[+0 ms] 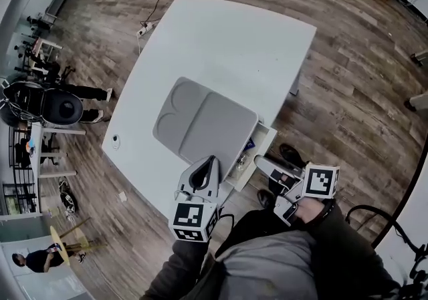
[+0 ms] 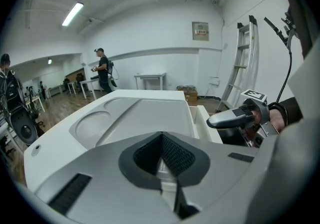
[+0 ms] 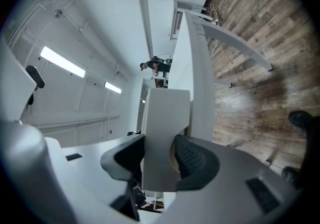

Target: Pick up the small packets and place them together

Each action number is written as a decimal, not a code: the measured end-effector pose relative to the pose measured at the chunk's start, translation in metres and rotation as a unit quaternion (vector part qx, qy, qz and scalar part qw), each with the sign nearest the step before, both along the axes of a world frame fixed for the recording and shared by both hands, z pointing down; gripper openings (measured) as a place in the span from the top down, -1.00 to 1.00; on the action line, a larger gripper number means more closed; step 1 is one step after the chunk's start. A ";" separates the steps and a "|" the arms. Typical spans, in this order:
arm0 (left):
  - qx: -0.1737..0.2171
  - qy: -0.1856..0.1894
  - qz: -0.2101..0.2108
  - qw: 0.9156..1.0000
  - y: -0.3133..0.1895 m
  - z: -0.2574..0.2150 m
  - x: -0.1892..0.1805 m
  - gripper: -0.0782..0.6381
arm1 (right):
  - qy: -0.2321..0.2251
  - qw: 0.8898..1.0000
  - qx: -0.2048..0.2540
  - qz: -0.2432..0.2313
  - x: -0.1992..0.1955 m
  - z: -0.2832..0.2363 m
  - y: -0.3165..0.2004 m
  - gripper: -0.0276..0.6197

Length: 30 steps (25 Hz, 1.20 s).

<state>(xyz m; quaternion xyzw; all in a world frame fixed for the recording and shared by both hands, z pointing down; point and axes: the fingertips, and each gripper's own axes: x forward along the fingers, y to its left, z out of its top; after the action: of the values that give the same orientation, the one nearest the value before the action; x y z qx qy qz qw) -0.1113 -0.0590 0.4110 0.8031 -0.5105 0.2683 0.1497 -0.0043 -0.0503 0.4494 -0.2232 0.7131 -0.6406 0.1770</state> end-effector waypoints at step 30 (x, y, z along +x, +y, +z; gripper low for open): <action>0.002 -0.007 -0.005 1.000 -0.002 -0.002 -0.004 0.79 | -0.001 1.000 -0.001 0.027 0.027 -0.002 0.019 0.31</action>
<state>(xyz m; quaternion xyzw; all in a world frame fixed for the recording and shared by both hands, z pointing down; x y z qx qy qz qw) -0.1149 -0.0613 0.4092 0.7988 -0.5162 0.2724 0.1457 0.0225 -0.0312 0.4473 -0.2419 0.7060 -0.6366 0.1947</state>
